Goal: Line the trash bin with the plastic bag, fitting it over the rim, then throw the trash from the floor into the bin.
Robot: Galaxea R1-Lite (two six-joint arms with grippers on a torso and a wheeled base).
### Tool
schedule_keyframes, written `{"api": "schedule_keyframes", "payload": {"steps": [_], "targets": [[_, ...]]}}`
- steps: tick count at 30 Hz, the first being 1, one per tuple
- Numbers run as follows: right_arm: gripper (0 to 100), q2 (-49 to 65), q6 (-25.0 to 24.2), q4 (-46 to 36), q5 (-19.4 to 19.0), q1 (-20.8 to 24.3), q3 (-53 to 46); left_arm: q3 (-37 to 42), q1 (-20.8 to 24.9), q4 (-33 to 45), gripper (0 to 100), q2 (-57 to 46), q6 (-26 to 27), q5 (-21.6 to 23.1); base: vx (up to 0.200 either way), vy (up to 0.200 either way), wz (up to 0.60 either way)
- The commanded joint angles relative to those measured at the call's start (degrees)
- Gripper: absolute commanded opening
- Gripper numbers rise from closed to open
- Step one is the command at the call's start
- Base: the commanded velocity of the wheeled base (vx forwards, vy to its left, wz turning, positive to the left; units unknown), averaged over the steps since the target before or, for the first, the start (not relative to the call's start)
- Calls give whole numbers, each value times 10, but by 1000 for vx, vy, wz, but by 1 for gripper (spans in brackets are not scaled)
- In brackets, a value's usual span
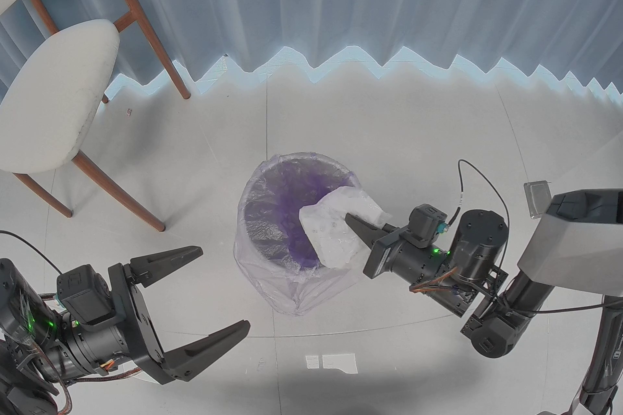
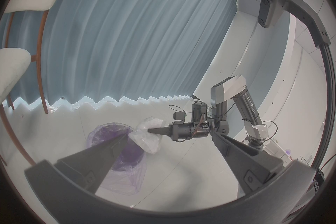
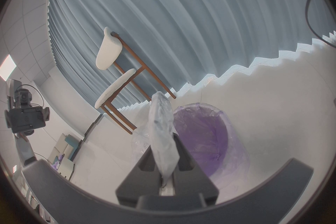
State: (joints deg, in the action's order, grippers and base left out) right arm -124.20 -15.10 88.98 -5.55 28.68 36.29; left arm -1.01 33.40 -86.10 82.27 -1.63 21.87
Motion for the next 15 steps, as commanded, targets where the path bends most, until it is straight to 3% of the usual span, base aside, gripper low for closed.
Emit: {"api": "schedule_keyframes", "payload": {"steps": [1, 15], "targets": [[0, -61, 2, 9, -1, -7, 51, 10, 0, 0, 100, -1, 0, -1, 0, 0, 0], [0, -138, 7, -40, -1, -25, 223, 10, 0, 0, 100, 0, 0, -1, 0, 0, 0]]}}
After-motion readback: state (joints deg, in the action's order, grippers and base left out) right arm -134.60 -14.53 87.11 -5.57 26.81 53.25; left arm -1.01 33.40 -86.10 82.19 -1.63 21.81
